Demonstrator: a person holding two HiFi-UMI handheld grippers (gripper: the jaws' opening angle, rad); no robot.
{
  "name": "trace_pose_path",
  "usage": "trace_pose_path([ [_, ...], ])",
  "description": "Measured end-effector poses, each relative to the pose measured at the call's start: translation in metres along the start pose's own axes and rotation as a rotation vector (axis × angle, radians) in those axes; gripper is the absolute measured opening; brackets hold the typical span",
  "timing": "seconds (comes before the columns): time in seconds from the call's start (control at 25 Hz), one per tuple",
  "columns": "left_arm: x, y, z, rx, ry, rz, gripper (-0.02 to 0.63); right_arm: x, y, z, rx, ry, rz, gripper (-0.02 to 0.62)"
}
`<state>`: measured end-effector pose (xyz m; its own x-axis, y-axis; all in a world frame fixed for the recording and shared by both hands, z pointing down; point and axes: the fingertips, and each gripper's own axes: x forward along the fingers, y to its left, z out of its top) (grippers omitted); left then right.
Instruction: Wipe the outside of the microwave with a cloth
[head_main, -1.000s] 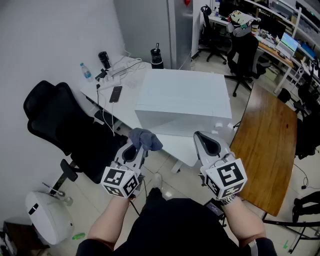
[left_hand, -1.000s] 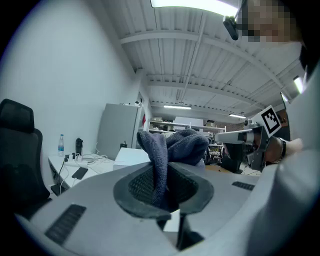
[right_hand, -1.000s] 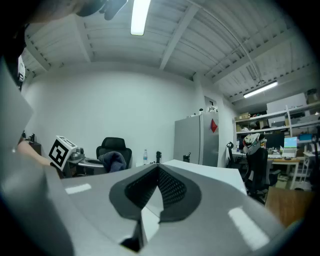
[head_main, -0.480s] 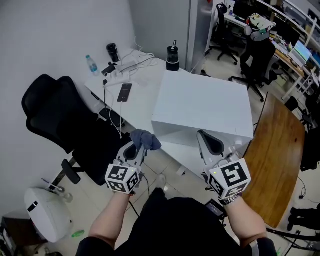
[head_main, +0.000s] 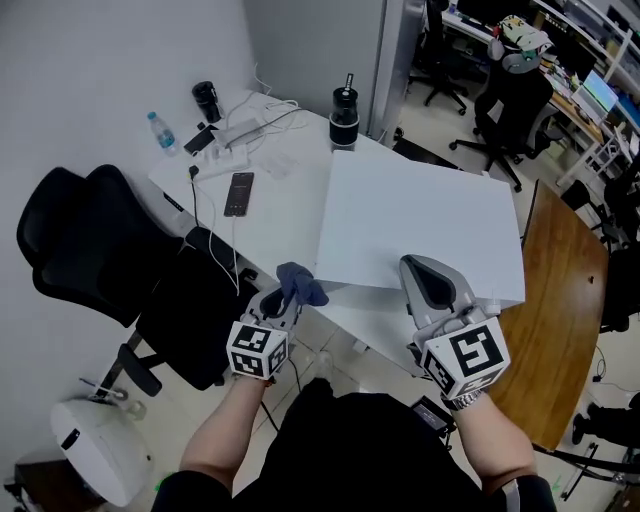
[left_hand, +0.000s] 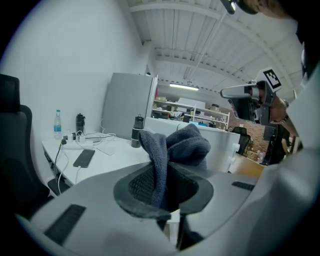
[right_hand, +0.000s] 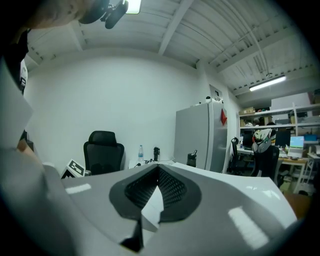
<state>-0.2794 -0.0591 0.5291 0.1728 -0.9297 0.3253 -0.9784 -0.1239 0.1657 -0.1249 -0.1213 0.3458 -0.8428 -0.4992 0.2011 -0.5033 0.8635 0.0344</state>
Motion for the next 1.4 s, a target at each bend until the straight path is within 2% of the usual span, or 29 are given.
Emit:
trace_pose_path([
  [0.36,0.051,0.011,-0.006,0.038,0.077,-0.131,0.058,0.028,-0.025,0.006,0.016,0.017,-0.091,0.002],
  [0.64,0.080,0.022,-0.004,0.058,0.108,-0.183,0.058,0.042,-0.035,0.004,0.027,0.026,-0.139,0.002],
  [1.4,0.166,0.064,0.020,0.083,0.146,-0.187,0.057,0.049,-0.078,0.009,0.038,0.016,-0.251,0.002],
])
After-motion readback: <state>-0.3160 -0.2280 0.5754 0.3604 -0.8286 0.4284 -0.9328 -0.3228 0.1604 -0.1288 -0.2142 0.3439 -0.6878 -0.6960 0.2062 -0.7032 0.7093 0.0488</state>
